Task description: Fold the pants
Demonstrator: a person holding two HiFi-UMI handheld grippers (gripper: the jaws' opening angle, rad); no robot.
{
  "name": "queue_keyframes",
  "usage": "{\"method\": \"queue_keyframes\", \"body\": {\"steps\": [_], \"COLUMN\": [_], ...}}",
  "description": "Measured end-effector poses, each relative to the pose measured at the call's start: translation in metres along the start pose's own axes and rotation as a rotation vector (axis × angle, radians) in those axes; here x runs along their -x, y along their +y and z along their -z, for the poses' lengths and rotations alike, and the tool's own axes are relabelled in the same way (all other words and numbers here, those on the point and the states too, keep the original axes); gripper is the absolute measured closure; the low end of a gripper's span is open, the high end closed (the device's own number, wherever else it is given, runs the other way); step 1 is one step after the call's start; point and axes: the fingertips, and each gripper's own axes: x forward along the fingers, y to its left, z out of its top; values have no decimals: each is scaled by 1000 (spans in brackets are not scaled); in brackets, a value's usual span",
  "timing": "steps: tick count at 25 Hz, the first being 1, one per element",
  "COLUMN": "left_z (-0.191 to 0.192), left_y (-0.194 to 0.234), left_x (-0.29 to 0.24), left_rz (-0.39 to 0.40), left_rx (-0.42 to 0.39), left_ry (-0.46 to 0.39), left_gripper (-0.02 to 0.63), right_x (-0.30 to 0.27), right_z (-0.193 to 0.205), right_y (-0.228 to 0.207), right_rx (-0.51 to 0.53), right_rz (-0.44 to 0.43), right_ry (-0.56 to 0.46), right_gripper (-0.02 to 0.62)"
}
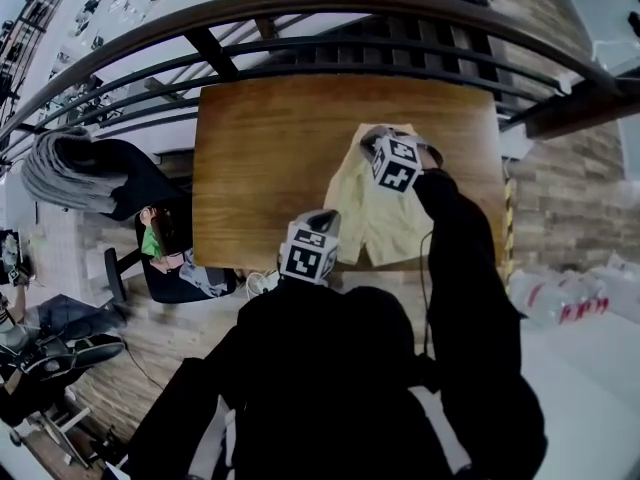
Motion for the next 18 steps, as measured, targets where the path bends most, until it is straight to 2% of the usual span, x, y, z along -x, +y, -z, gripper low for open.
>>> {"method": "queue_keyframes", "body": {"steps": [7,12,18], "left_z": [-15,-26,-37], "left_y": [-34,-72,-112], "left_x": [-6,-11,-22], "left_rz": [61,155,221], "left_rx": [-65,-57,-51], "left_ry": [13,11,22], "left_gripper": [600,600,600], "right_x": [22,34,47], "right_z": [19,35,50], "right_y": [-1,-12,-15], "right_rx": [-64,-79,-71], "right_rz": [-76,-114,-239], "right_ry": [14,21,63], "right_gripper": [591,591,591]}}
